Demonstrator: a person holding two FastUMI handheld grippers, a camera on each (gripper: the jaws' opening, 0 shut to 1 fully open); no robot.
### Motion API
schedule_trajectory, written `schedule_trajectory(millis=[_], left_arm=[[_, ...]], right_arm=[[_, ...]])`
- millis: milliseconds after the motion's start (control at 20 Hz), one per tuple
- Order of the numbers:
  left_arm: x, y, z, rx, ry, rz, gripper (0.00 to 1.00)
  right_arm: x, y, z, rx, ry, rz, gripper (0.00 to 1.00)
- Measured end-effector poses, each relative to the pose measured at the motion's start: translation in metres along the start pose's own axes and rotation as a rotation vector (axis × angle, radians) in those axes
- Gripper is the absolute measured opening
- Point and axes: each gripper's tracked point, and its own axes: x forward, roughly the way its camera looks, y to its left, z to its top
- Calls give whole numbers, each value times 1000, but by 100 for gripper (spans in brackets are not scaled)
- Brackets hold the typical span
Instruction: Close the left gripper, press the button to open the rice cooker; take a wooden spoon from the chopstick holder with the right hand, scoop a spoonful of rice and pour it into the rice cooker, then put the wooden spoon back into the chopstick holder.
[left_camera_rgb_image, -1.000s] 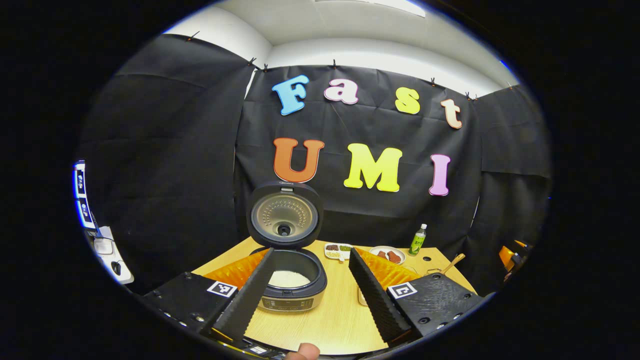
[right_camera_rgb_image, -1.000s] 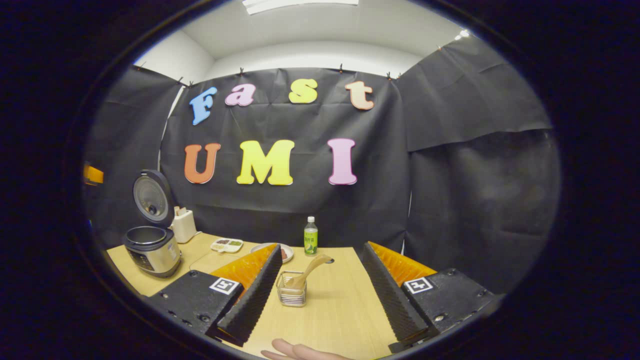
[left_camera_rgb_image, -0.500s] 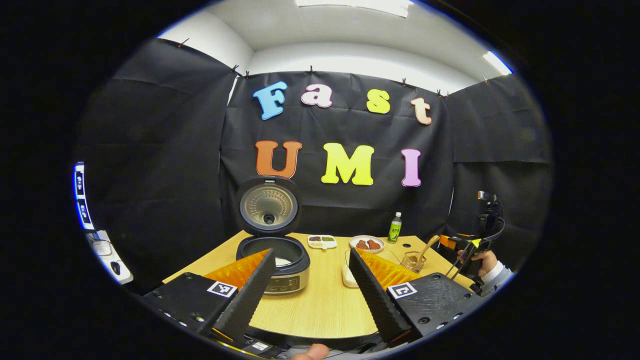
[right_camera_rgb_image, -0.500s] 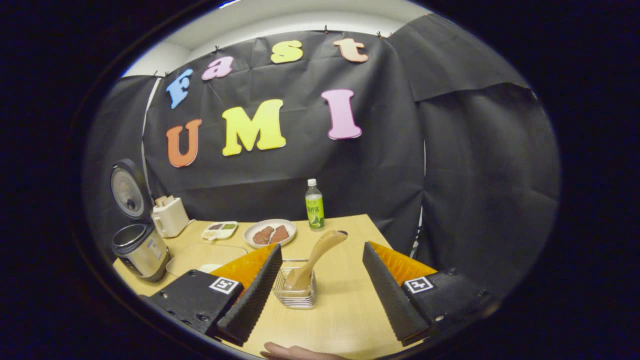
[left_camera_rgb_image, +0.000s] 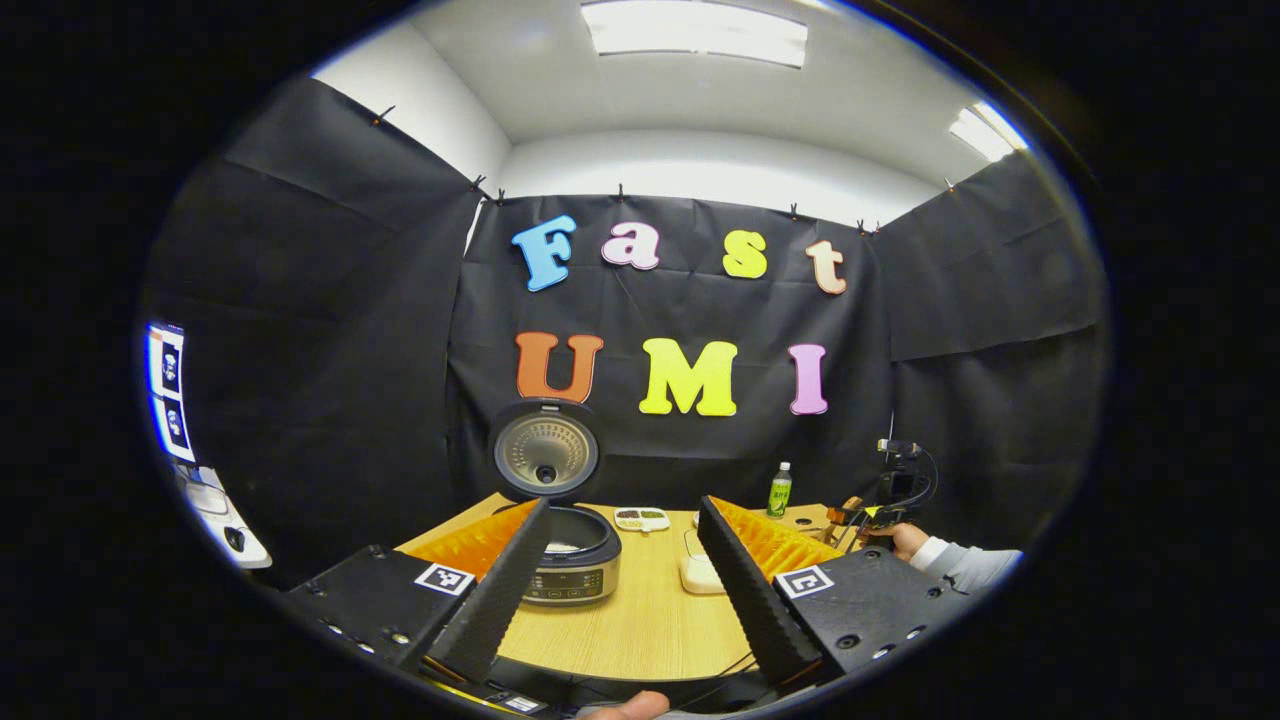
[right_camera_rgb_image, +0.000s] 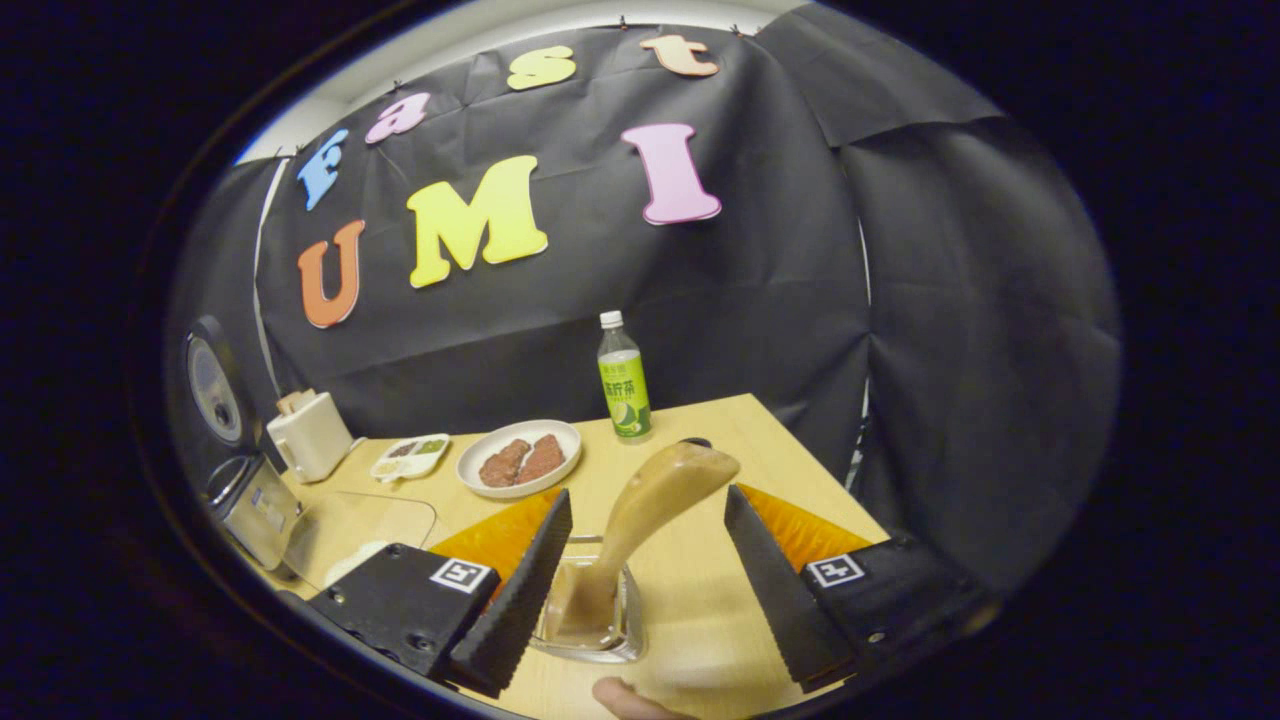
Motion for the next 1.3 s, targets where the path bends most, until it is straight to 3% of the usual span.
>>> schedule_trajectory(millis=[50, 100, 150, 300, 450, 500, 700, 1000, 1300], left_arm=[[1, 2, 0, 19, -5, 3, 94], [-1, 6, -3, 32, -3, 14, 94], [-1, 11, -6, 41, 5, 28, 94], [-3, 16, -12, 45, 12, 34, 94], [-4, 22, -13, 18, 18, 39, 94], [-5, 25, -13, 12, 18, 45, 94], [-9, 29, -11, 5, 10, 48, 94], [-15, 24, -7, 43, -3, 23, 94], [-21, 18, -9, 49, 1, -1, 94]], right_arm=[[7, 9, -16, 33, 75, 47, 92], [12, 2, -25, 85, 112, 31, 80], [16, 0, -28, 101, 124, 33, 75], [22, -13, -19, 31, 72, -59, 67], [17, 7, -2, 38, 21, -6, 31], [12, 10, 2, 35, 13, 1, 23], [-6, 24, 36, -7, -88, 2, 17], [-36, 55, 79, -98, -167, -27, 17], [-47, 134, 98, -130, -206, 89, 17]])
